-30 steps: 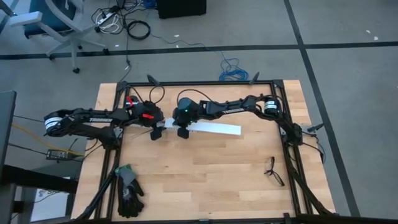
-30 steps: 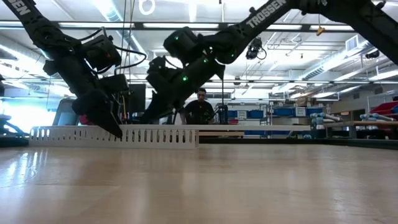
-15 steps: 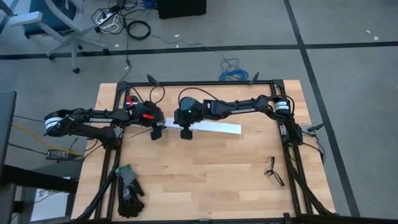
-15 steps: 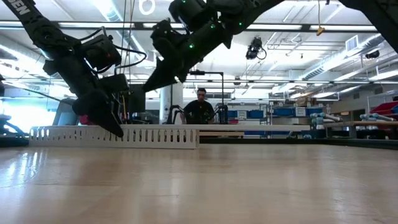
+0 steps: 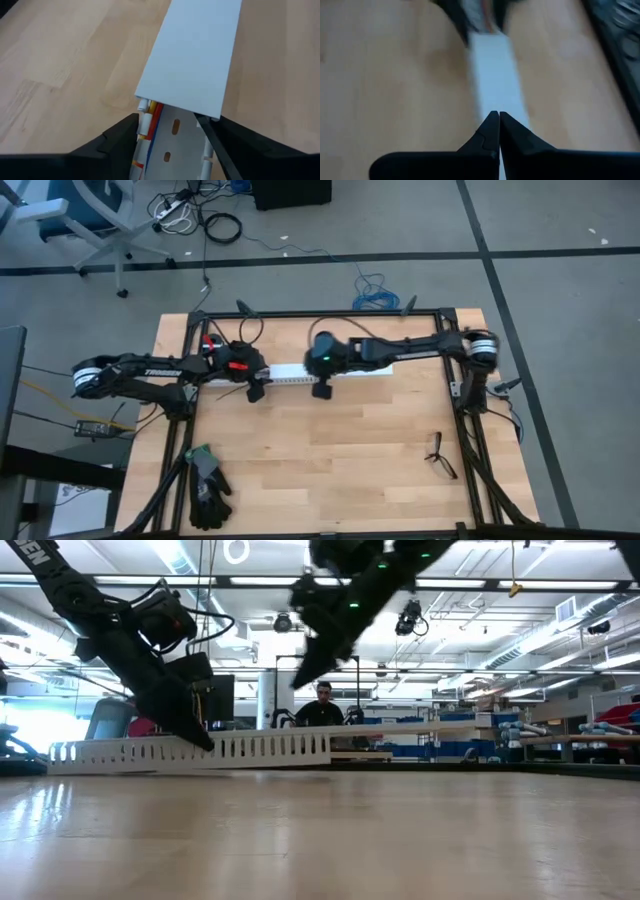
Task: Ziptie cables
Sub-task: Close the white cable duct
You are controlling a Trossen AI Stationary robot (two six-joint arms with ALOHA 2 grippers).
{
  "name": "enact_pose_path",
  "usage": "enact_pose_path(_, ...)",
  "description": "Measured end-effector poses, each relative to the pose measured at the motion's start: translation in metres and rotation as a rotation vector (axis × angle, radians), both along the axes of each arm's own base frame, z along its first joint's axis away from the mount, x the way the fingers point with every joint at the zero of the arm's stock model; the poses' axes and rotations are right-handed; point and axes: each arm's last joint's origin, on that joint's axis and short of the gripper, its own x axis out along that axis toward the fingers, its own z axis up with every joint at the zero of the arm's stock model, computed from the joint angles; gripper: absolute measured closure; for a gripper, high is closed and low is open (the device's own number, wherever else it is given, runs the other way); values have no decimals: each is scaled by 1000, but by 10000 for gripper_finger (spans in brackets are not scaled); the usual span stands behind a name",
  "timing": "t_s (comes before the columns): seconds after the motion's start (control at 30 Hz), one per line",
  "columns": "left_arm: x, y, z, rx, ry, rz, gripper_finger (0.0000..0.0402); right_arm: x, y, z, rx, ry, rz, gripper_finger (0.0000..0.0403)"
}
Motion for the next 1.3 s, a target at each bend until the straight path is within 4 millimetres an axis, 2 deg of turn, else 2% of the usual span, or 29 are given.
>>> enact_pose_path(0.2,16,3,-5,-29,-5,-8,149,-67,3,-2,4,-33,-162,403)
enact_pose_path(0.37,49,9,0,-14,-48,-60,132,-112,8,-8,19,-46,-274,403)
enact_pose_path(0.6,107,23,3,31,-66,-125,108,-153,21,-9,11,-109,-342,403)
enact_pose_path(0.73,133,31,5,37,-32,-151,101,-163,25,-10,12,-127,-361,403)
enact_pose_path(0.87,144,36,21,69,-33,-176,100,-165,25,-12,9,-127,-364,403)
enact_pose_path(1.07,136,33,56,161,-115,-213,100,-163,25,-9,11,-166,-365,403)
enact_pose_path(1.3,103,27,58,159,-81,-207,100,-156,26,-10,54,-207,-347,403)
